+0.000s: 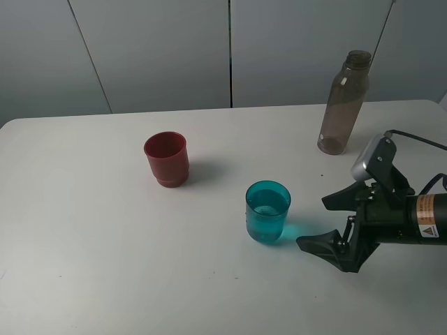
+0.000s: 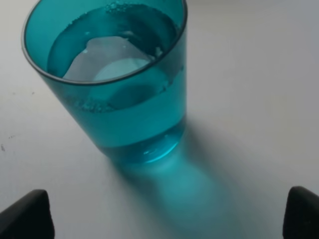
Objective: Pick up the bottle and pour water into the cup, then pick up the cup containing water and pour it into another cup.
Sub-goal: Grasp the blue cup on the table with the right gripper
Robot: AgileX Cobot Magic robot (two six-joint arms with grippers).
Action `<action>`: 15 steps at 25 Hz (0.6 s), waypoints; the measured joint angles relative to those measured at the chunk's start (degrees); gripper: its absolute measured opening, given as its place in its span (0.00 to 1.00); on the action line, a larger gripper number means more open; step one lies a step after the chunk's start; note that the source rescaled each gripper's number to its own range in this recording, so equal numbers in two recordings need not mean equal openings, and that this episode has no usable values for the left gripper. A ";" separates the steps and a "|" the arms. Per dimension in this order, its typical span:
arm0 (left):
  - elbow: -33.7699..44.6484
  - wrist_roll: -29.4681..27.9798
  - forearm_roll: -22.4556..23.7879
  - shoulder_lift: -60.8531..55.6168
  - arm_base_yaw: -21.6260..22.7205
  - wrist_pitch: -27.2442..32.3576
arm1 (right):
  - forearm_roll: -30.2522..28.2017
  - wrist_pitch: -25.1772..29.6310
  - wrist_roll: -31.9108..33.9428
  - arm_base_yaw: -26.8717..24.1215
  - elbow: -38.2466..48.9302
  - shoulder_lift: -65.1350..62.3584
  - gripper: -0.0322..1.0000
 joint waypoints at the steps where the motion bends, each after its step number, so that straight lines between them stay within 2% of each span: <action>1: 0.00 0.00 0.00 0.00 0.00 0.00 | 0.12 0.00 0.21 0.00 0.00 0.00 1.00; 9: 0.00 0.00 0.00 0.00 0.00 0.00 | -1.60 -0.30 0.96 1.78 0.00 0.00 1.00; 15: 0.00 0.00 0.00 0.00 0.00 0.00 | -2.58 0.07 -3.03 4.32 -0.11 0.00 1.00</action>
